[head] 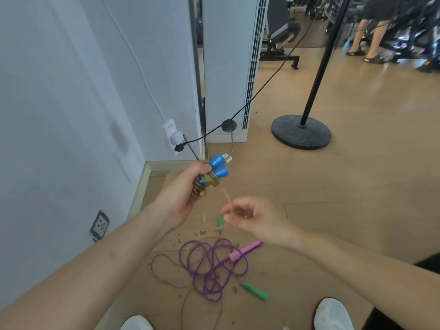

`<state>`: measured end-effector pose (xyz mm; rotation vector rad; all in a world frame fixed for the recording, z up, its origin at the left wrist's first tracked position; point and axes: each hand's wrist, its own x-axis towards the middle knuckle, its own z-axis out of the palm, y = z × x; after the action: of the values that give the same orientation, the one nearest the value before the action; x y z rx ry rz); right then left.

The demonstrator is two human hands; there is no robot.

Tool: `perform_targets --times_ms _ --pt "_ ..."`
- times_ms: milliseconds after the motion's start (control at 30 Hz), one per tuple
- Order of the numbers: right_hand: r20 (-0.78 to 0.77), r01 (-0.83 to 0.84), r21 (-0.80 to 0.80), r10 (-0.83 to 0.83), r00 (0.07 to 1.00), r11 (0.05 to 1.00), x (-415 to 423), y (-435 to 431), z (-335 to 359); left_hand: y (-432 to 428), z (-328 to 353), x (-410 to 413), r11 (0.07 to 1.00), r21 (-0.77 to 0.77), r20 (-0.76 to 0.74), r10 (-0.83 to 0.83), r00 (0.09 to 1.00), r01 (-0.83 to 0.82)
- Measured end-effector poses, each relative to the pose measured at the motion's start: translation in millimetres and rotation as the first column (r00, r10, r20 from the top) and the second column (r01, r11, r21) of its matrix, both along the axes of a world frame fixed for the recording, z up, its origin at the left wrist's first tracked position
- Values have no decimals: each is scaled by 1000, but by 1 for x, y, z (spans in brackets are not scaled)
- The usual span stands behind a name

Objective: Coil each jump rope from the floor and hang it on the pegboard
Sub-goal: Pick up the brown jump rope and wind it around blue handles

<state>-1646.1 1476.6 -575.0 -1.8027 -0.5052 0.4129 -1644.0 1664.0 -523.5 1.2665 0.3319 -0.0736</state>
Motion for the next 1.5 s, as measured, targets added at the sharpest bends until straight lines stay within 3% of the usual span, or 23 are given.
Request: perform_targets --times_ms 67,167,233,400,500,700,833,1033,1300,1500 --pt "38 52 -19 -51 998 998 6 -5 7 1 0 1 997 61 -35 -40 999 42" --pt "84 225 78 -232 969 971 18 -12 21 2 -2 2 984 147 -73 -92 993 102" --pt "127 242 123 -257 958 963 26 -14 29 0 -3 2 968 198 -77 -144 987 157" --pt "224 4 -83 15 974 997 30 -12 37 -9 -3 -3 896 300 -104 -311 945 328" --pt "199 -125 -101 144 969 987 31 -11 39 -11 -3 -2 892 288 -122 -325 938 347" --pt "42 -158 -56 160 986 986 35 -12 37 -13 0 -5 848 311 -163 -398 903 429" --pt "10 -155 -1 155 988 988 38 -15 36 -6 5 -5 840 162 -199 -487 851 518" --pt "-90 -45 126 56 994 991 45 -21 35 -2 4 -4 867 -113 -163 -498 852 485" --pt "-130 154 116 -138 982 981 49 -27 37 -8 2 -15 841 55 -186 -521 833 538" --pt "-82 182 67 -176 981 981 52 -32 34 -6 2 -16 875 195 -153 -419 895 443"
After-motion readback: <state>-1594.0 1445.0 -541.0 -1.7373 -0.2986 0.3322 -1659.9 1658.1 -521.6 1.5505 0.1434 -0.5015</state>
